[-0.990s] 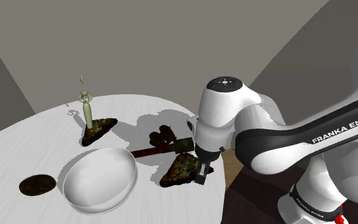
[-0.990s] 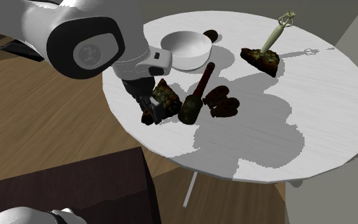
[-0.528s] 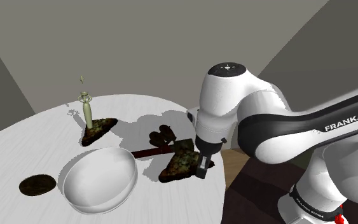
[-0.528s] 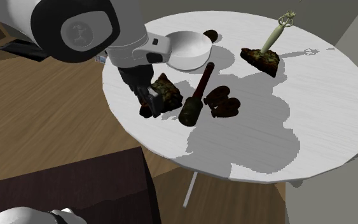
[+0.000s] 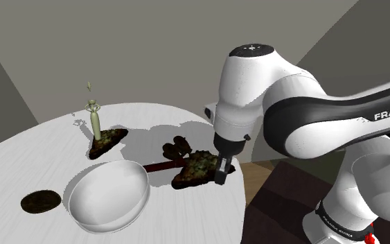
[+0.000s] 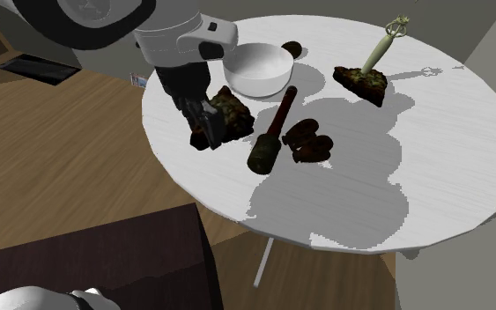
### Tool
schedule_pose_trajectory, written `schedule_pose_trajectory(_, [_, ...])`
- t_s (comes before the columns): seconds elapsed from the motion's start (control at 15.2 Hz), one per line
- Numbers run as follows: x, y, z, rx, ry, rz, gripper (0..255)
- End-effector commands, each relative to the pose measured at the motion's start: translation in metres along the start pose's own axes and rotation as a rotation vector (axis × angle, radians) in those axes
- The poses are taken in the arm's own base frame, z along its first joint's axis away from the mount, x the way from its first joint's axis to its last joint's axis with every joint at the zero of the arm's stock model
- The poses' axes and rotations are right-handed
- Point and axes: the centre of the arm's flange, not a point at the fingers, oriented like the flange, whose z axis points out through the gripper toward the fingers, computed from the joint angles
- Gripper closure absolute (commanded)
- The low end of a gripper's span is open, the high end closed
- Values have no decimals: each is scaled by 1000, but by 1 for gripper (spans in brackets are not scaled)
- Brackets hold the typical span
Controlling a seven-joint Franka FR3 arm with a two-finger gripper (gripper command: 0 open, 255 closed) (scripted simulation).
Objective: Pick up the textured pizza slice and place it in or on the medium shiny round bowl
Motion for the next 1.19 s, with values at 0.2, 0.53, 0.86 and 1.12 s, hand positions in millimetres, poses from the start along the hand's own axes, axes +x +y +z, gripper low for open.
schedule_pose_trajectory(0.2, [2, 1, -27, 0, 0, 0, 255])
schedule_pose_trajectory(0.53, [4, 2, -53, 0, 0, 0, 255])
schedule_pose_trajectory(0.86, [6, 4, -80, 0, 0, 0, 255])
schedule_pose_trajectory(1.12, [41, -15, -79, 0, 0, 0, 255])
